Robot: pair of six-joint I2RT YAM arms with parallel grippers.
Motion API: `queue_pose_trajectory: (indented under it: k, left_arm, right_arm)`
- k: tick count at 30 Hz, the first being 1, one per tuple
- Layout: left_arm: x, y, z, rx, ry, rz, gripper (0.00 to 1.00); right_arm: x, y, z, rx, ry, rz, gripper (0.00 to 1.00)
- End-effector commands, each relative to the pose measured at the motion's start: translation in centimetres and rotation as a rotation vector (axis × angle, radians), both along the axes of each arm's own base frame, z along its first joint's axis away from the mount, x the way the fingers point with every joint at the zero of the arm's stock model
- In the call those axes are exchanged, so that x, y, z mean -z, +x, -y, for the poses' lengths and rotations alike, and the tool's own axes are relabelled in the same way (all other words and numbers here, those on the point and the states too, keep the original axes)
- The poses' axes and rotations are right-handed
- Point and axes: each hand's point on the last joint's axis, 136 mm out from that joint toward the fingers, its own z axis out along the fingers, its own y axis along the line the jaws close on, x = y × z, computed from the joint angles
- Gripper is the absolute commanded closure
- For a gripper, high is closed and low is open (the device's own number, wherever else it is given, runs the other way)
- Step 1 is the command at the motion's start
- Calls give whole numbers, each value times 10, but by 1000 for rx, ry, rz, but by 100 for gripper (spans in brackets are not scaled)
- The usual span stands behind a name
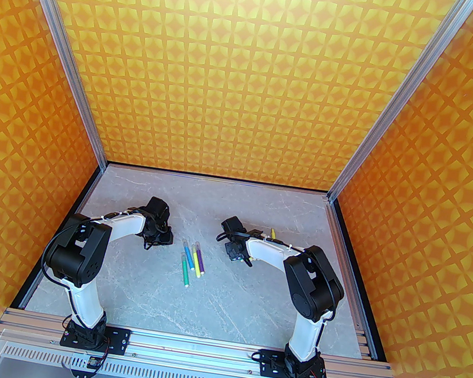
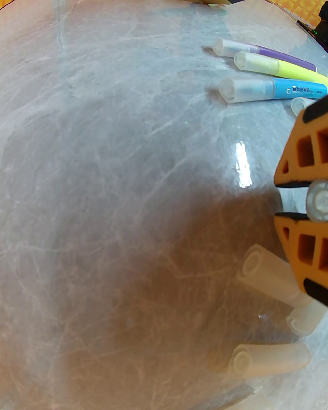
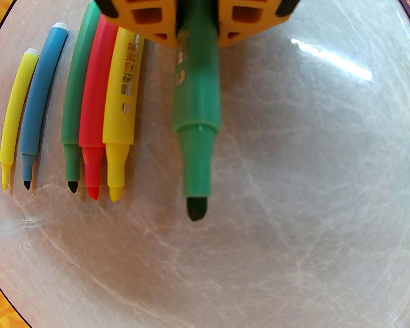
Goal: Open the pen caps
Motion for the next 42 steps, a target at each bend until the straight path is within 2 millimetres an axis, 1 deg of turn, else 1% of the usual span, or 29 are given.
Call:
queue_pose_trajectory:
  k: [1,2,8,13,16,21,23,26,30,36,42]
  left_arm:
    - [3,1,-6,3,41,-18,76]
    - [3,1,-6,5,43,-18,75]
    - [-4,1,-6,8,41,-9,73]
    - [-17,1,-6,13,37,15,70]
    - [-31,2,-6,12,29,45,66]
    - [-57,2,-6,13,14,102,62]
    - [-66,2,-6,14,9,126,60]
    - [-83,2,-4,24,-16,179,55]
    - [-102,-2,-1,37,-58,269,44]
    - [-119,-14,-3,37,-95,388,29]
    - [-129,-28,-7,31,-117,469,23]
  right_arm:
    - [5,2,11,23,-46,-13,76]
    - [4,2,12,23,-48,-11,74]
    - [-4,-1,13,17,-51,-10,70]
    - [-19,-6,7,-6,6,-7,64]
    - [-33,-11,-2,-31,70,-1,61]
    - [-57,-19,-18,-70,159,10,56]
    - [-63,-23,-27,-89,178,8,55]
    - [-69,-30,-44,-120,210,1,54]
    - [-69,-41,-73,-164,273,-25,54]
    - [-56,-57,-113,-227,330,-81,54]
    - [-41,-67,-140,-273,377,-141,56]
